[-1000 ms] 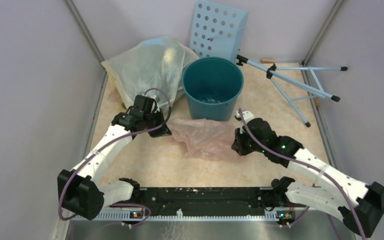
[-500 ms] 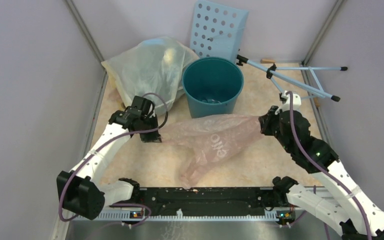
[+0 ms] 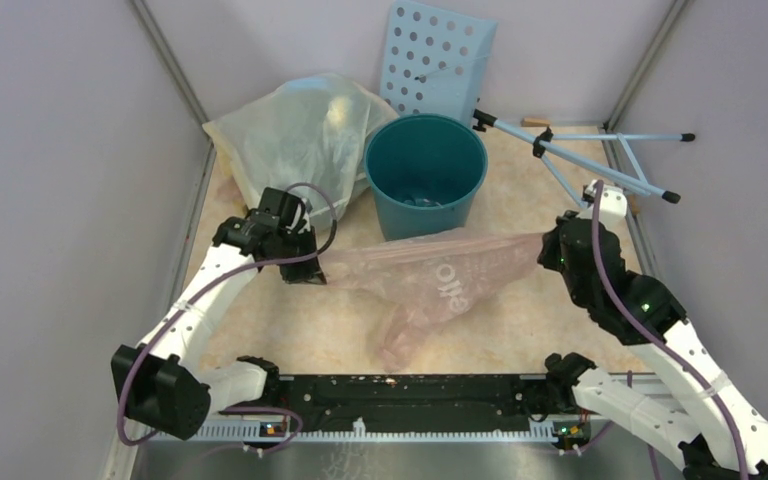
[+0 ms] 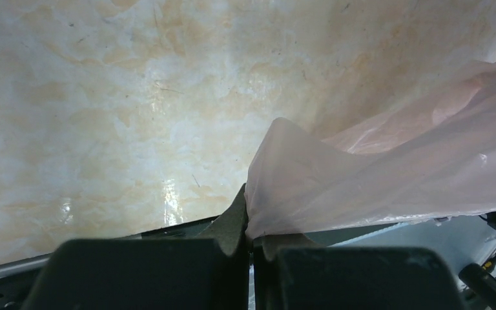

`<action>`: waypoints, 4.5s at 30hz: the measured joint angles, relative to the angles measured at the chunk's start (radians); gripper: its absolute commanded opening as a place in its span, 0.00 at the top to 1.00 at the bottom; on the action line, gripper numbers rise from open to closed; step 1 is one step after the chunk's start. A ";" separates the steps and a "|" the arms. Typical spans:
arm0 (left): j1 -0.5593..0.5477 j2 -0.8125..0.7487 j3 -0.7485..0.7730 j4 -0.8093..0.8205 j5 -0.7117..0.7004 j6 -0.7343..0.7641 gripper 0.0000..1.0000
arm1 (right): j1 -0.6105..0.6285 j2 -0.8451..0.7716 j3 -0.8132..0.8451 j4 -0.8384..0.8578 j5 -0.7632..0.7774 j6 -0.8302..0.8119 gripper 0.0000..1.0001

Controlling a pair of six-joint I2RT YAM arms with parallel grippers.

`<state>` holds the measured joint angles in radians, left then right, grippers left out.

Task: Put the trash bags into the trash bin

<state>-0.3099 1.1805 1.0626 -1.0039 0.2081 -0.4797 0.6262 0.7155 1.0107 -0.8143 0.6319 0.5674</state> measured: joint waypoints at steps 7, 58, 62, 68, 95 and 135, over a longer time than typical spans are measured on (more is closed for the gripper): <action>0.002 0.019 0.032 0.000 0.044 0.005 1.00 | 0.000 -0.017 0.000 -0.031 0.023 0.037 1.00; -0.115 -0.192 -0.336 -0.156 0.207 -0.027 0.92 | -0.001 0.165 -0.440 -0.056 -0.527 0.862 0.29; -0.116 -0.197 -0.328 -0.138 0.222 -0.032 0.67 | -0.001 0.247 -0.440 -0.012 -0.521 0.853 0.25; -0.117 -0.222 -0.170 -0.167 0.145 -0.041 0.07 | -0.001 0.432 -0.440 0.025 -0.494 0.788 0.25; -0.117 0.032 -0.073 0.397 0.048 0.057 0.02 | -0.053 0.146 -0.339 0.050 -0.438 0.402 0.26; -0.103 0.281 -0.163 0.279 0.039 0.168 0.65 | -0.068 0.130 -0.486 0.054 -0.373 0.605 1.00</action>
<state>-0.4126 1.4612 0.9001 -0.7250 0.2474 -0.3119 0.5587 0.8452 0.5243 -0.7601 0.2584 1.1728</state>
